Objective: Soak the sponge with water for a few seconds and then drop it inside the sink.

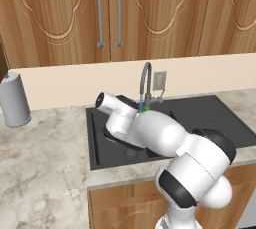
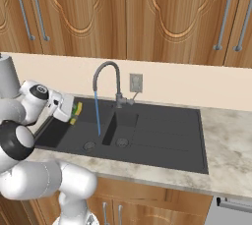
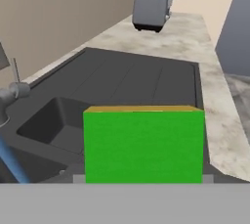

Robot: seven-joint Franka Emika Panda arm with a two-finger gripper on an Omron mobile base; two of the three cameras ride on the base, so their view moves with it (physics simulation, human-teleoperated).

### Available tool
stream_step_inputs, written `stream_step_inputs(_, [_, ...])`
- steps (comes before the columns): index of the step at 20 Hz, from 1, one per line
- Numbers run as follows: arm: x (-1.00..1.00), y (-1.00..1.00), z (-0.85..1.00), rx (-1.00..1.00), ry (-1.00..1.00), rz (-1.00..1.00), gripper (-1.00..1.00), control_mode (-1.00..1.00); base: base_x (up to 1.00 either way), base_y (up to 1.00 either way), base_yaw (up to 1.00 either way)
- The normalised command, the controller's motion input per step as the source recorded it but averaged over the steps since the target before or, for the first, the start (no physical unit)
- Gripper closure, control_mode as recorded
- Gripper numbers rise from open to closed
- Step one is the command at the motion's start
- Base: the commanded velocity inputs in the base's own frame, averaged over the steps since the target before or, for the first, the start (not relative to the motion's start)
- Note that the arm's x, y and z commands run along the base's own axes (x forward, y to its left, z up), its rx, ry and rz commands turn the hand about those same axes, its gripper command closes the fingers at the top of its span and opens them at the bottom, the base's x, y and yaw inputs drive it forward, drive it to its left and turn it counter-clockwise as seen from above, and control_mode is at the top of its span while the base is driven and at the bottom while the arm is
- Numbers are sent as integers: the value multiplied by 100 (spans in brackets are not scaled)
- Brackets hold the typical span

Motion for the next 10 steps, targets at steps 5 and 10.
stream_step_inputs(5, [18,-5,-16,0,0,0,100,-100,0,0,0])
stream_step_inputs(10, [16,-12,-17,0,0,0,100,-100,0,0,0])
